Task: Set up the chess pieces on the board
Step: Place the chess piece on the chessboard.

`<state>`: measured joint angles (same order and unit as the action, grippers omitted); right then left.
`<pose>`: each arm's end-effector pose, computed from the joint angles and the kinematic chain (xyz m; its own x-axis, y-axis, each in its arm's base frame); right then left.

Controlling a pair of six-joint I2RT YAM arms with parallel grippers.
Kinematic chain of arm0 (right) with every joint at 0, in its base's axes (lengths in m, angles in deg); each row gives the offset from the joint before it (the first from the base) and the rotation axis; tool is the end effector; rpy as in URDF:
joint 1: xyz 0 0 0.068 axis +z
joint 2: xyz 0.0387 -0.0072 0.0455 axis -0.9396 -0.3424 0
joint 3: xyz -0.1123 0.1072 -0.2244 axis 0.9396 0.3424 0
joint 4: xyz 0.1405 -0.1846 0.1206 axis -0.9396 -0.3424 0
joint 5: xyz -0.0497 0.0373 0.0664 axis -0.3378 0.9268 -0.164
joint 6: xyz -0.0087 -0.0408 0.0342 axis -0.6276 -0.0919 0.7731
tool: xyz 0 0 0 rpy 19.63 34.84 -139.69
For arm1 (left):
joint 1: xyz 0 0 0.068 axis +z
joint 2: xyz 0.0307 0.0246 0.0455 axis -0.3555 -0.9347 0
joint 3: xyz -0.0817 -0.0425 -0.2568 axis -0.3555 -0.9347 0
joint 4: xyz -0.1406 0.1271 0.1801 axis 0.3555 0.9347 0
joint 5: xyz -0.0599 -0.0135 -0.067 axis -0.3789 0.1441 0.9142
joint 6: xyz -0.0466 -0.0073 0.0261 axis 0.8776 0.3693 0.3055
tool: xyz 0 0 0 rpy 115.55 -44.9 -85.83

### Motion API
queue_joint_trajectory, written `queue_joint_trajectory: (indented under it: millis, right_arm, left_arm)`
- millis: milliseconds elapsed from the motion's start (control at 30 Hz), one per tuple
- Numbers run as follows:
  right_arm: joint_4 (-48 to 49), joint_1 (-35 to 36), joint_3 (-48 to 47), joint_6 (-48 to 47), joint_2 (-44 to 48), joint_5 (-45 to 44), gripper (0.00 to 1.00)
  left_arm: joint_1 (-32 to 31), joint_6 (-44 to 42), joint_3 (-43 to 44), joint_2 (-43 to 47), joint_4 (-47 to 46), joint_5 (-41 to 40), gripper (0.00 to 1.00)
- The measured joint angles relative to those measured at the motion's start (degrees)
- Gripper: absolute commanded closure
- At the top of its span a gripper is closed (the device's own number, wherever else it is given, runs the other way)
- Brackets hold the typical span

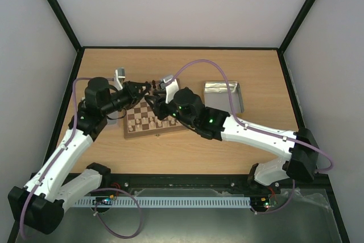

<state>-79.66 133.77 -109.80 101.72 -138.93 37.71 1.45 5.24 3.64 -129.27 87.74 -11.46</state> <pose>0.1497 0.3030 0.3538 -0.4076 0.0384 -0.9123 -0.7965 0.4736 0.3758 0.1948 -0.0871 0.3449 -0.7394 -0.5657 -0.3652 0.1933 0.3412 -0.9199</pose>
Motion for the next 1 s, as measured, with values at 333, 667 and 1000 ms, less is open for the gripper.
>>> queue_joint_trajectory:
  millis: [333,667,1000]
  right_arm:
    - [-0.7,0.0,1.3,-1.9,0.2,-1.8,0.58]
    - [-0.4,0.2,0.6,-3.2,-0.3,-3.4,0.69]
    - [0.5,1.0,0.3,-4.8,-1.0,-4.7,0.93]
  left_arm:
    - [0.0,1.9,0.0,-1.0,-0.8,1.9,0.89]
    - [0.0,2.2,0.0,-1.3,-1.6,5.0,0.88]
    - [0.4,0.0,0.1,-2.0,-2.0,7.6,0.79]
